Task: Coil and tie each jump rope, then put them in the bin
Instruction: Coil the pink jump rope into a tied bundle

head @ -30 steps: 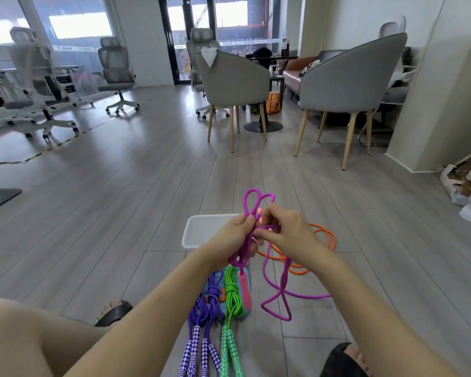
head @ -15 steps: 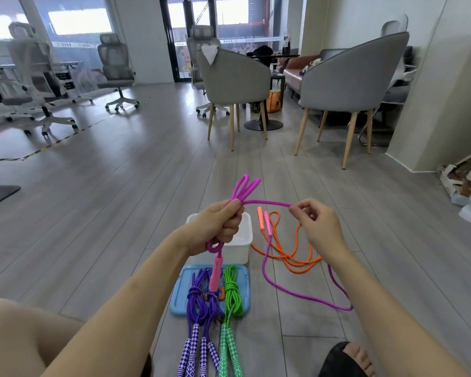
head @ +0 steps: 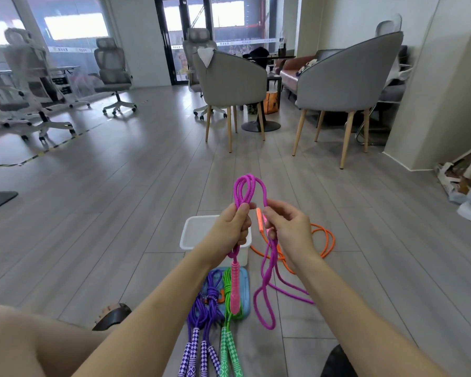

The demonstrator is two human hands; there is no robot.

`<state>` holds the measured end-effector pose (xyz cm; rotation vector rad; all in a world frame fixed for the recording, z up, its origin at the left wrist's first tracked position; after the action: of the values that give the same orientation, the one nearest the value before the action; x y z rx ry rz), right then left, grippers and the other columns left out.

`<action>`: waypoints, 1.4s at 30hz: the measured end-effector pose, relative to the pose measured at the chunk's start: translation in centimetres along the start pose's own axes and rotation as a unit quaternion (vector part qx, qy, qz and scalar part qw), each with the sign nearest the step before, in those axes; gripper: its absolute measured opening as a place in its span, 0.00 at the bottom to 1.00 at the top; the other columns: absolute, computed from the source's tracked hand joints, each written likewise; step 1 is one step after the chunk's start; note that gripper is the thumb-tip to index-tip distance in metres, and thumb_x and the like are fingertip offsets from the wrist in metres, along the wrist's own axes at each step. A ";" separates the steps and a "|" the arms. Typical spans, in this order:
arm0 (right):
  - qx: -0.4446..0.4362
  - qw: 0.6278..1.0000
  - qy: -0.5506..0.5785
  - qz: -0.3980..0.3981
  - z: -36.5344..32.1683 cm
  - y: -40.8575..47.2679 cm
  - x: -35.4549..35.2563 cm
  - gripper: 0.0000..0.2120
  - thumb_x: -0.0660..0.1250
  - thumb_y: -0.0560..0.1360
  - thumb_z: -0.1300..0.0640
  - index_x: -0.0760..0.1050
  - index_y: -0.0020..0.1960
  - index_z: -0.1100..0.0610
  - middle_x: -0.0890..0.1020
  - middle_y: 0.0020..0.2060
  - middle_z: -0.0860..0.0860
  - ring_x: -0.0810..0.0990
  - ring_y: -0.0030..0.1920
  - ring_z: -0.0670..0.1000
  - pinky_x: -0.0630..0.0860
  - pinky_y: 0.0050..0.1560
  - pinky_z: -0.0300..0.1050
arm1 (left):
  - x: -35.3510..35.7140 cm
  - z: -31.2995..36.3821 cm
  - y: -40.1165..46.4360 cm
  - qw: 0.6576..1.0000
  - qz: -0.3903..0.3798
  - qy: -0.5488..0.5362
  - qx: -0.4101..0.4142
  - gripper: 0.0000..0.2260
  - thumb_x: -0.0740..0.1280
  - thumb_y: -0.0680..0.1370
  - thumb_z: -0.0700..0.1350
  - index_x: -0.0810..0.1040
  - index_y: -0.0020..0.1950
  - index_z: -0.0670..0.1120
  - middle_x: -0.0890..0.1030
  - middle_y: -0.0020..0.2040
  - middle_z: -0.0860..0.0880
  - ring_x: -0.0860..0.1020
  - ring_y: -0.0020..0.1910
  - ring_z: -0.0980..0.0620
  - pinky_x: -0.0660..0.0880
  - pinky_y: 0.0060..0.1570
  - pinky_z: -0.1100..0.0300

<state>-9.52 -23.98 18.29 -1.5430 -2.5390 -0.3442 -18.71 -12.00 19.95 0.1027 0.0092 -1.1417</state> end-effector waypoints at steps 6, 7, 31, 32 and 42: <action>0.002 0.999 0.000 -0.043 -0.1 -1.4 1.3 0.03 0.74 0.77 0.63 0.85 0.49 0.58 0.79 0.33 0.54 0.76 0.34 0.48 0.68 0.29 0.39 | 0.8 -0.6 -0.2 0.998 0.051 -0.015 0.015 0.14 0.56 0.88 0.49 0.76 0.62 0.40 0.67 0.31 0.54 0.64 0.27 0.57 0.64 0.28 0.62; 0.000 0.999 -0.005 -0.052 0.1 -1.5 1.5 0.05 0.72 0.77 0.64 0.85 0.49 0.56 0.79 0.33 0.55 0.76 0.34 0.47 0.69 0.31 0.40 | 1.0 -0.6 -0.3 0.998 0.056 -0.023 0.016 0.14 0.56 0.88 0.49 0.77 0.61 0.42 0.68 0.30 0.55 0.64 0.27 0.57 0.64 0.28 0.63; -0.076 0.889 -0.372 -0.255 0.8 0.6 -3.0 0.06 0.66 0.82 0.54 0.80 0.49 0.46 0.78 0.32 0.39 0.73 0.34 0.41 0.69 0.39 0.37 | -4.5 2.4 1.4 0.988 0.085 -0.123 -0.031 0.15 0.55 0.87 0.56 0.70 0.46 0.48 0.66 0.32 0.52 0.60 0.26 0.56 0.62 0.22 0.65; -0.094 0.887 -0.377 -0.251 0.5 0.6 -2.9 0.06 0.66 0.82 0.54 0.80 0.50 0.45 0.77 0.32 0.38 0.73 0.34 0.41 0.68 0.38 0.34 | -4.4 2.3 1.3 0.992 0.066 -0.099 -0.029 0.15 0.55 0.87 0.55 0.70 0.47 0.47 0.66 0.32 0.52 0.61 0.27 0.56 0.62 0.23 0.64; -0.218 0.847 -0.422 -0.239 -1.7 0.3 -1.3 0.08 0.67 0.79 0.46 0.83 0.52 0.46 0.83 0.43 0.39 0.81 0.47 0.43 0.77 0.50 0.46 | -1.7 1.4 -0.4 0.997 -0.060 0.043 -0.037 0.17 0.55 0.87 0.51 0.72 0.56 0.38 0.81 0.46 0.38 0.86 0.47 0.39 0.84 0.48 0.45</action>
<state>-8.69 -25.41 19.67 -1.3339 -3.7924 -0.3707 -19.86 -10.75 21.43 0.0863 0.1367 -1.2547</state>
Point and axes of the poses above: each hand's wrist, its own y-axis towards the middle knuckle, its own x-axis out of the palm, z = x × y, the point moved 2 cm from there along y, towards the middle knuckle
